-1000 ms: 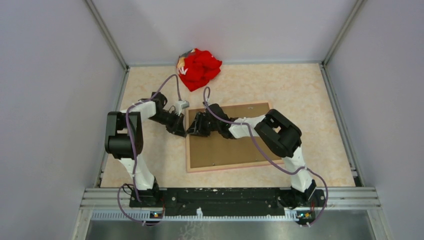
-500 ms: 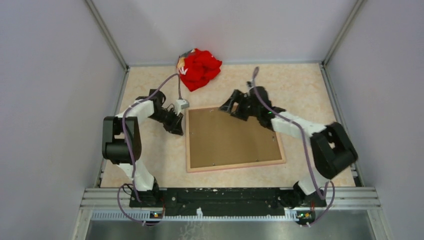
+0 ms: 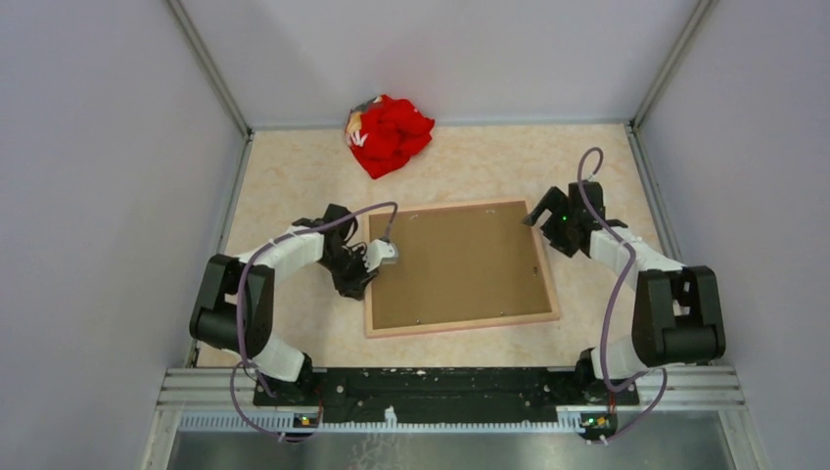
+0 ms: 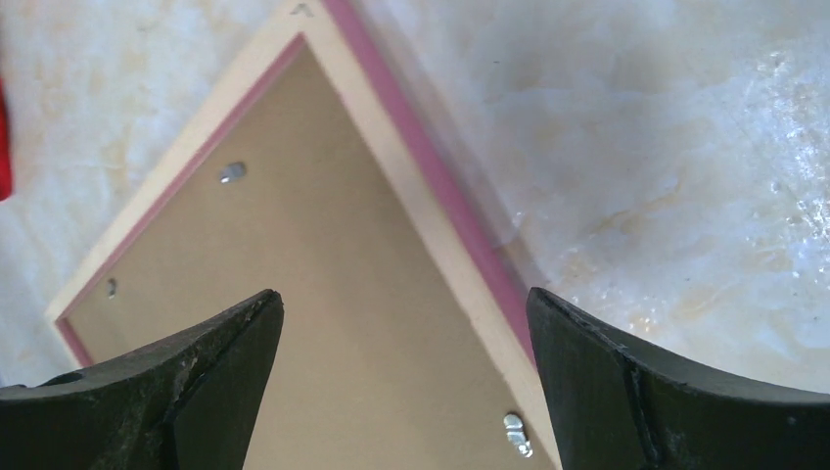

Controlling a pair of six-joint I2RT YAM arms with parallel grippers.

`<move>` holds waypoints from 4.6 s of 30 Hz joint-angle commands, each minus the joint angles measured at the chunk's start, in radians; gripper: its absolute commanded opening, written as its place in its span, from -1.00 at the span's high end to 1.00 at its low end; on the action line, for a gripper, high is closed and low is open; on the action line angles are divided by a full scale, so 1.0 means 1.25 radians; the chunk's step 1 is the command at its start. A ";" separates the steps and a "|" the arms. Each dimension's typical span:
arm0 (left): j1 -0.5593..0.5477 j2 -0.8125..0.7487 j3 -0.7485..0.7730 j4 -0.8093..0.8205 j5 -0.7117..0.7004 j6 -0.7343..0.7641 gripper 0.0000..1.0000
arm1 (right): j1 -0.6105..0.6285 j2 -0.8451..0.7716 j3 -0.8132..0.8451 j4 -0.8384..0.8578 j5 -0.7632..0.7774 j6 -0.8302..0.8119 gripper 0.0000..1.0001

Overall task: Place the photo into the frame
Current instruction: Adjust the photo frame at the center of the board, then install the photo frame at the center of the board.

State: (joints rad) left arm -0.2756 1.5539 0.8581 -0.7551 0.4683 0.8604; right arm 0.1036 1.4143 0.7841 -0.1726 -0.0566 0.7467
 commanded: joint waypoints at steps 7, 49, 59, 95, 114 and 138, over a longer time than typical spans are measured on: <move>-0.069 -0.035 -0.035 0.052 -0.031 0.008 0.49 | -0.012 0.177 0.044 0.078 -0.088 0.000 -0.88; 0.144 0.254 0.461 -0.046 0.011 -0.100 0.34 | 0.173 -0.230 -0.121 -0.155 0.005 -0.002 -0.87; 0.133 0.244 0.293 0.013 0.090 -0.088 0.29 | 0.106 -0.202 -0.240 -0.003 -0.105 0.017 -0.86; 0.057 0.224 0.249 -0.098 0.372 -0.135 0.19 | 0.384 -0.095 -0.054 0.154 -0.097 0.054 -0.53; 0.055 0.276 0.218 -0.056 0.357 -0.134 0.51 | 0.592 0.339 0.127 0.424 -0.180 0.114 -0.14; 0.055 0.255 0.203 -0.046 0.342 -0.132 0.58 | 0.633 0.430 0.161 0.463 -0.226 0.144 -0.01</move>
State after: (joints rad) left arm -0.2039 1.8896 1.1248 -0.8238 0.8825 0.6815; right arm 0.8753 1.9102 0.9596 0.3653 -0.3088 0.9203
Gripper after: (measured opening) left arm 0.214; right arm 0.511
